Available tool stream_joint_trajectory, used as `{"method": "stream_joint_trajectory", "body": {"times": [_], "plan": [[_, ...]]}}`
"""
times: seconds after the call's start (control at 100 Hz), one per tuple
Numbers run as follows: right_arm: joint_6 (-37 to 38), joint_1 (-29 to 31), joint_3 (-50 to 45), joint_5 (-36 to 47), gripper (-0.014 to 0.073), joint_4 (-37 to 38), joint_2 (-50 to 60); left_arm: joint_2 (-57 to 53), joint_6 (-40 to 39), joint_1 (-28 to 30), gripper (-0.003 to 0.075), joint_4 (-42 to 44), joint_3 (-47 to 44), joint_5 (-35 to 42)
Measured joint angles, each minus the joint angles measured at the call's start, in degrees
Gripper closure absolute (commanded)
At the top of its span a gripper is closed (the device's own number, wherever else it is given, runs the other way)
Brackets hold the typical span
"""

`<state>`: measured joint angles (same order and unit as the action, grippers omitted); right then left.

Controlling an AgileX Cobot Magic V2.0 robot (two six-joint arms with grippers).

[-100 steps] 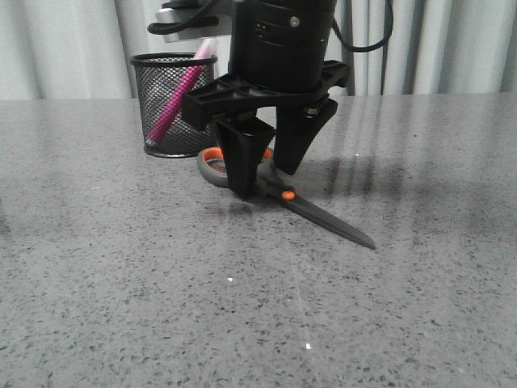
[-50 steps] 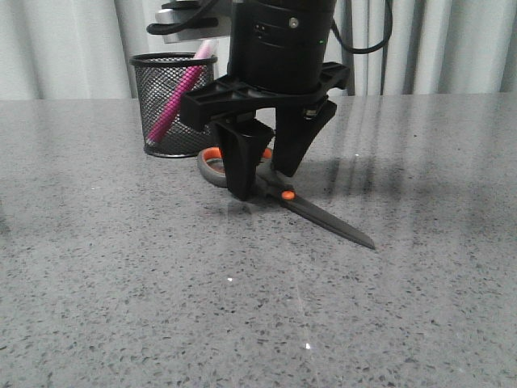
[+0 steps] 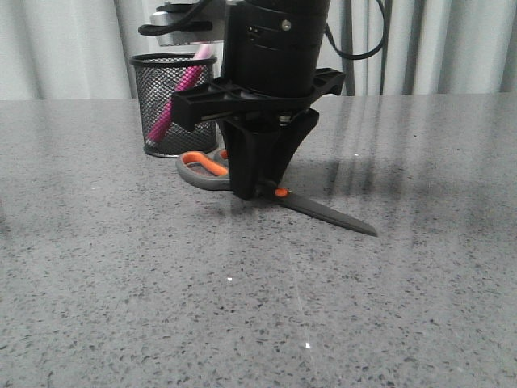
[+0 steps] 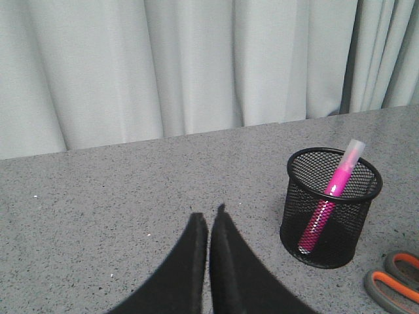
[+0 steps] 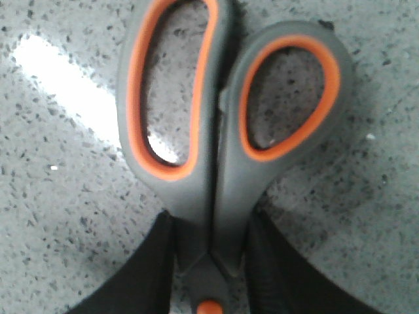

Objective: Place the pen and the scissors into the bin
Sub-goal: 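Close the right gripper on the scissors and lift them, then carry the scissors over the mesh cup and drop them in blade-first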

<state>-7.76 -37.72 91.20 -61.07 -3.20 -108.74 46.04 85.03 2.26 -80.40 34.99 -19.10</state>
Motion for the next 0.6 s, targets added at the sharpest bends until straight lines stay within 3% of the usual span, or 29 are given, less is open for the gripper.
{"method": "stream_joint_trajectory", "body": {"times": [0.19, 0.4, 0.6], "plan": [[0.0, 0.0, -1.3, 3.3, 0.0665, 0.4, 7.7, 0.0, 0.0, 0.0, 0.0739, 0.0, 0.0, 0.0], [0.0, 0.0, -8.9, 26.2, 0.0665, 0.0, 22.2, 0.0, 0.0, 0.0, 0.0739, 0.0, 0.0, 0.0], [0.0, 0.0, -12.5, 44.3, 0.0665, 0.0, 23.8, 0.0, 0.0, 0.0, 0.0739, 0.0, 0.0, 0.0]]}}
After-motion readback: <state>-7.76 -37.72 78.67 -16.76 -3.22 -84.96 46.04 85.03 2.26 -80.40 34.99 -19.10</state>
